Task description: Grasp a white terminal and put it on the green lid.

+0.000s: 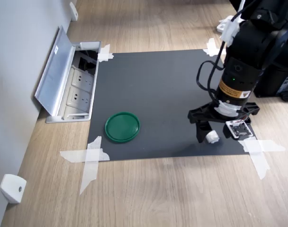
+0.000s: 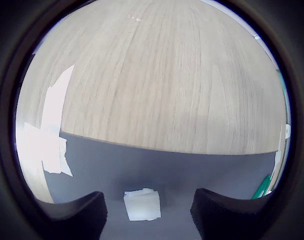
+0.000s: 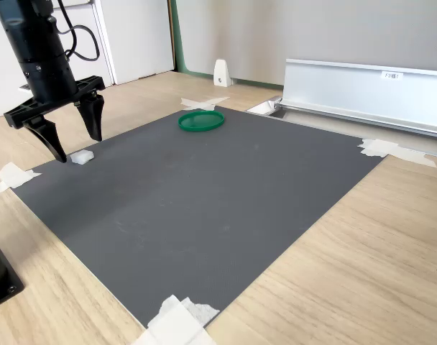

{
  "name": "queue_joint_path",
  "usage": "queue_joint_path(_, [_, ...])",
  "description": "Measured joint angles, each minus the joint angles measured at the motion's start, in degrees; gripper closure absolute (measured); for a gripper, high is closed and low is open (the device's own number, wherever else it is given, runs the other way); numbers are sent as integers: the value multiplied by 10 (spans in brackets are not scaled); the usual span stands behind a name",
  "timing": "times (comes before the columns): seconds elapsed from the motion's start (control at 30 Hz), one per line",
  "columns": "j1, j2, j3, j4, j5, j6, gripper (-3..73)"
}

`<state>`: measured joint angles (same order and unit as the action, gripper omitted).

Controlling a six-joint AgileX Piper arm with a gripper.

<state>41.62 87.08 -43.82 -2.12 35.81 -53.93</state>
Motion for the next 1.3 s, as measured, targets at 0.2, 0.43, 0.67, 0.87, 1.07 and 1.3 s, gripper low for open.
queue_joint_path(0.2, [0,0,7,-2,-1,4,-14])
queue_joint_path(0.43, [0,0,27,-23,-11,-1,-14])
queue_joint_path(0.67, [0,7,27,-25,-20,-3,-14])
queue_joint_path(0.87, [0,13,26,-25,-18,-3,6])
queue_joint_path(1.07, [0,14,26,-22,-6,-3,142])
queue_joint_path(1.3, [1,15,26,-17,0,-3,428])
